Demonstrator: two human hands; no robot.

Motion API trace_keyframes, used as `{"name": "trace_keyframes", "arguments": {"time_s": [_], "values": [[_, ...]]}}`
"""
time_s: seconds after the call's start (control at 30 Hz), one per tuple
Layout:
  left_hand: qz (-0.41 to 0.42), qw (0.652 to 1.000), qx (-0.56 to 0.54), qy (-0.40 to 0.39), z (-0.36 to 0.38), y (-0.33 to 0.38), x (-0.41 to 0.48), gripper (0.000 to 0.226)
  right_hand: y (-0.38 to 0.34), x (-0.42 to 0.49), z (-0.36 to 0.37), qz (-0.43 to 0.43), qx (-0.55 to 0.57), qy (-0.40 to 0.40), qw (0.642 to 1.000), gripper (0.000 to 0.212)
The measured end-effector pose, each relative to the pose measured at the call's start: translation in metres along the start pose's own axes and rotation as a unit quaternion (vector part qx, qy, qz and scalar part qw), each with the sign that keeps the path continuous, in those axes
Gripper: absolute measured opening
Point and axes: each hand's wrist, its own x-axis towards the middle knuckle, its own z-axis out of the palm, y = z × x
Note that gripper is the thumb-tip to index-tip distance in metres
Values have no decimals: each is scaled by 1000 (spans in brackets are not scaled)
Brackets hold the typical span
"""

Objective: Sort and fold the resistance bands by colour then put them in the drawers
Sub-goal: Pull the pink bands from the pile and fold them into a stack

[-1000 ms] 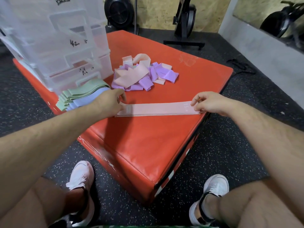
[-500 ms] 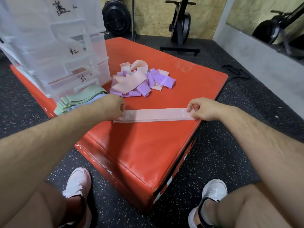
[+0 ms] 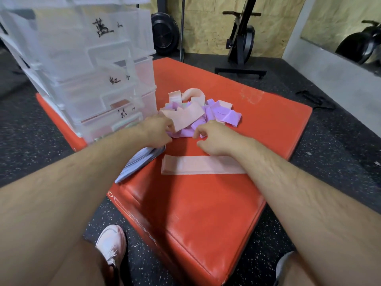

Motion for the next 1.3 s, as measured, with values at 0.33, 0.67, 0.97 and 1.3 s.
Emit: {"name": "trace_keyframes", "arguments": {"time_s": [0.33, 0.67, 0.97, 1.3], "values": [[-19, 994, -108, 24, 8, 11, 22, 28, 10, 7, 4, 37, 17, -1, 999, 21], [-101, 923, -370, 40, -7, 37, 11, 38, 1, -19, -13, 114, 299, 0, 948, 20], [-6, 848, -525, -73, -16, 57, -7, 44, 3, -17, -27, 131, 651, 85, 743, 18], [-62, 874, -479, 50, -15, 58, -3, 42, 7, -26, -61, 56, 661, 176, 728, 20]]}}
